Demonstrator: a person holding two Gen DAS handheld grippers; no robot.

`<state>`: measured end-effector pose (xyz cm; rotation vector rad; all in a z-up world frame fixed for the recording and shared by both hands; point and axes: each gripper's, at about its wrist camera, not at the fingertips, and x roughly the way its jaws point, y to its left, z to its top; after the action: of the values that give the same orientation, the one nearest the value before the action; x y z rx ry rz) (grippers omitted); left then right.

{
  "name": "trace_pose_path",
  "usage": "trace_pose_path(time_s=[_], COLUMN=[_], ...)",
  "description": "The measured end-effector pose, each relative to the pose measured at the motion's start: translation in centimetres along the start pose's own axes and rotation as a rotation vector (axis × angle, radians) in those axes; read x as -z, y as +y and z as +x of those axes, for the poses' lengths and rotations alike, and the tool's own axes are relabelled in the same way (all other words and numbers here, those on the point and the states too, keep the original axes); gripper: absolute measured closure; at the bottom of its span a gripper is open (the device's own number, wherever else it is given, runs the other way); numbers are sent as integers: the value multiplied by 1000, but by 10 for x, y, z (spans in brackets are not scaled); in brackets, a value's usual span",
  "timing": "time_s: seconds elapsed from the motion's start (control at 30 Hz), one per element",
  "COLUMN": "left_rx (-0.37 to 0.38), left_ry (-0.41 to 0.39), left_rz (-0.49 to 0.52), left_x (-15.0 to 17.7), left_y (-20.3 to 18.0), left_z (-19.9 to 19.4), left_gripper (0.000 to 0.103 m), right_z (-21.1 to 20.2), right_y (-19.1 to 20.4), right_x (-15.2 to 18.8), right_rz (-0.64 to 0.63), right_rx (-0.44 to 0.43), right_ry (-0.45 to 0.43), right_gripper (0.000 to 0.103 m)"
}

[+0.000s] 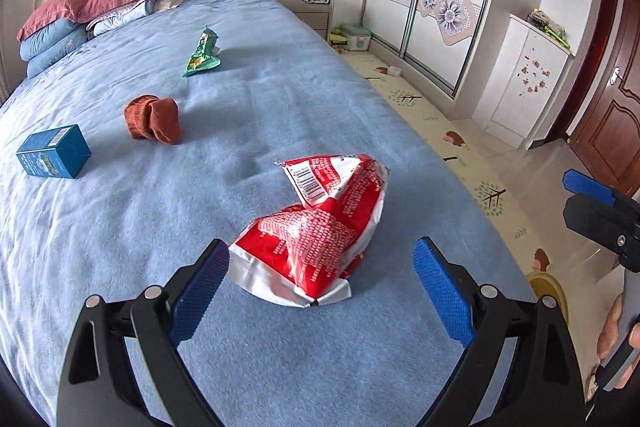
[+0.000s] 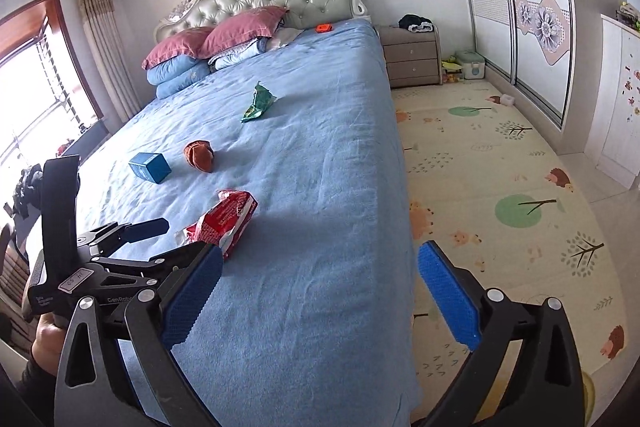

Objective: Collect trash
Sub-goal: 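Return both grippers to the bed toward the red-and-white snack bag, then grasp the red-and-white bag with the left gripper while the right grasps the orange sock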

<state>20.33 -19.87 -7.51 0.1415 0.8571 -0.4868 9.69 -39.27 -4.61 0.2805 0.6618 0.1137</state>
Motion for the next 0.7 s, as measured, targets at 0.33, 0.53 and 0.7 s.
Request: trace_pose_path(time_s=[0.33,0.53,0.7], left_rx=[-14,18,46], left_ry=[75,66,38], left_rz=[46,28,-61], left_x=[-17,-18,-20], left_y=[-3,7,43], left_z=[46,49,35], left_gripper=[26,56,73], right_z=[36,58,78], right_y=[1,14,46], right_x=[-16,-25,-38], right_rz=[18,17,-21], right_rx=[-24,-61,-118], right_ry=[18,34,38], right_gripper=[8,8,8])
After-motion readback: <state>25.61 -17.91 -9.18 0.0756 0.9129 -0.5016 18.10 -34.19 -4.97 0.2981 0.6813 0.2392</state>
